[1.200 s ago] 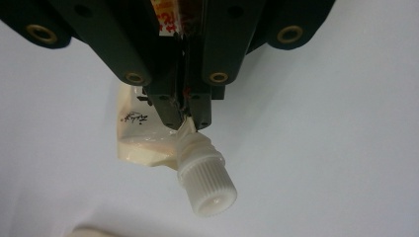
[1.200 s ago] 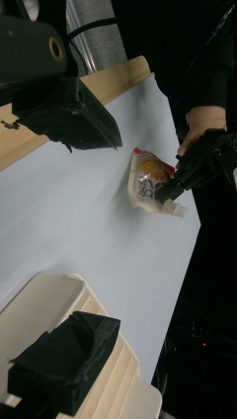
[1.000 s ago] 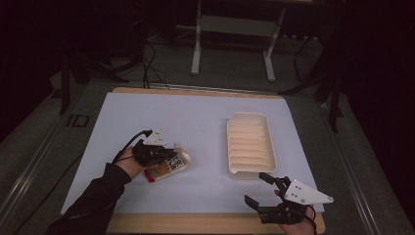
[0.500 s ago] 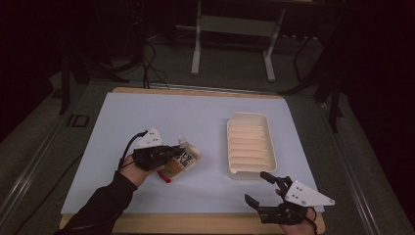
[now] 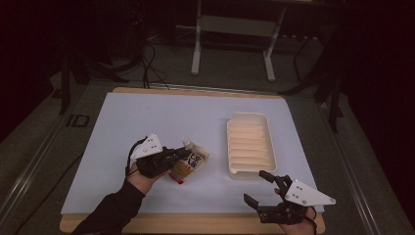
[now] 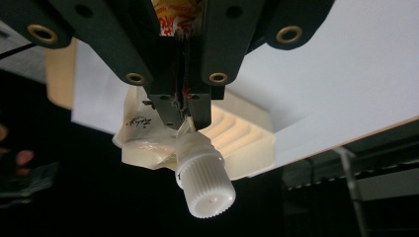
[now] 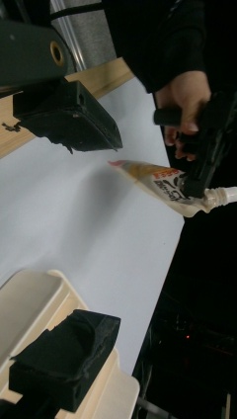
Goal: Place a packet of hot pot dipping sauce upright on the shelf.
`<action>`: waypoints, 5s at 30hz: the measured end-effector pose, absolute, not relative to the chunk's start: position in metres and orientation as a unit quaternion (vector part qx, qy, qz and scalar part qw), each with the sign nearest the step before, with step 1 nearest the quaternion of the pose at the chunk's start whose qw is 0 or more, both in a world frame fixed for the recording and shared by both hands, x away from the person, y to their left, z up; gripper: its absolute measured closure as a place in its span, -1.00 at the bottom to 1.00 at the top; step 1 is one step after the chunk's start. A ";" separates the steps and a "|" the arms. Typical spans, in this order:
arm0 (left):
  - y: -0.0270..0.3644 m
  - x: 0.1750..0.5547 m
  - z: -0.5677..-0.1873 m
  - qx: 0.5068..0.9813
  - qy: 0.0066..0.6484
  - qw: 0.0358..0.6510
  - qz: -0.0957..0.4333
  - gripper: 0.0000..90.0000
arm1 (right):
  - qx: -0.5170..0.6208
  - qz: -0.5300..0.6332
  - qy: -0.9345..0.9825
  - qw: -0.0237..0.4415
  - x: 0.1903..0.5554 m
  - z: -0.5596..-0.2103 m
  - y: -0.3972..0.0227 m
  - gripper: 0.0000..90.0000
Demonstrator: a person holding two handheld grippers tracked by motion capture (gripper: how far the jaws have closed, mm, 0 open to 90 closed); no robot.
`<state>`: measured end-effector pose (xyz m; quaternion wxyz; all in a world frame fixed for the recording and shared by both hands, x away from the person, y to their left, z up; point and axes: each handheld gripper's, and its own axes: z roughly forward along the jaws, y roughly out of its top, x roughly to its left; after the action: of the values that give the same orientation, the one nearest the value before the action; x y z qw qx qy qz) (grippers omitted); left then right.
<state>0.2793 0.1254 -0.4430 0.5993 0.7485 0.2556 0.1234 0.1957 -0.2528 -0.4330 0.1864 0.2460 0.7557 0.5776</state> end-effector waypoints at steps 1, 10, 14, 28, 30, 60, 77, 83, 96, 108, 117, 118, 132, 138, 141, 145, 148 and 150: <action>0.124 0.278 -0.444 0.745 0.255 0.603 0.129 0.95 | 0.244 0.579 0.756 0.184 0.196 -0.432 -0.252 -0.64; 0.108 0.270 -0.451 0.720 0.267 0.626 0.132 0.95 | 0.239 0.586 0.753 0.181 0.208 -0.412 -0.242 -0.60; 0.101 0.267 -0.454 0.711 0.269 0.635 0.136 0.95 | 0.238 0.595 0.744 0.188 0.215 -0.401 -0.235 -0.61; 0.087 0.256 -0.461 0.688 0.275 0.657 0.143 0.95 | 0.235 0.584 0.762 0.152 0.247 -0.395 -0.195 -0.11; 0.086 0.256 -0.460 0.685 0.276 0.660 0.142 0.95 | 0.237 0.581 0.763 0.154 0.249 -0.397 -0.191 -0.08; 0.082 0.256 -0.459 0.664 0.226 0.703 0.116 0.84 | 0.230 0.544 0.802 0.089 0.263 -0.400 -0.177 0.95; 0.103 0.251 -0.444 0.672 0.208 0.700 0.124 -0.29 | 0.177 0.555 0.806 0.107 0.277 -0.361 -0.193 0.96; 0.114 0.251 -0.445 0.683 0.253 0.673 0.128 -0.65 | 0.163 0.560 0.805 0.113 0.291 -0.349 -0.205 0.96; 0.149 0.244 -0.466 0.698 0.301 0.643 0.089 -0.96 | 0.133 0.557 0.807 0.145 0.333 -0.336 -0.240 0.95; 0.154 0.233 -0.478 0.704 0.309 0.630 0.105 -0.97 | 0.131 0.542 0.816 0.151 0.365 -0.339 -0.255 0.93; 0.162 0.227 -0.479 0.701 0.319 0.628 0.112 -0.97 | 0.134 0.538 0.818 0.156 0.395 -0.346 -0.262 0.93; 0.162 0.226 -0.479 0.702 0.319 0.627 0.110 -0.97 | 0.136 0.538 0.817 0.155 0.398 -0.347 -0.263 0.93; 0.170 0.218 -0.480 0.698 0.328 0.624 0.123 -0.97 | 0.133 0.515 0.832 0.155 0.433 -0.368 -0.259 0.93; 0.172 0.218 -0.481 0.700 0.335 0.619 0.124 -0.97 | 0.126 0.498 0.843 0.161 0.442 -0.377 -0.253 0.93; 0.173 0.217 -0.482 0.699 0.336 0.619 0.124 -0.97 | 0.119 0.486 0.849 0.167 0.445 -0.380 -0.248 0.93; 0.175 0.214 -0.482 0.698 0.339 0.618 0.127 -0.97 | 0.112 0.481 0.854 0.161 0.449 -0.384 -0.243 0.93; 0.176 0.213 -0.482 0.697 0.341 0.618 0.128 -0.97 | 0.119 0.485 0.854 0.146 0.453 -0.389 -0.239 0.92; 0.177 0.212 -0.482 0.695 0.343 0.619 0.128 -0.97 | 0.121 0.486 0.855 0.134 0.455 -0.394 -0.237 0.91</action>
<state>0.2125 0.1772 -0.4821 0.6185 0.6951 0.3434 0.1278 0.4548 -0.2366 -0.3945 0.1341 0.1212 0.8552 0.4857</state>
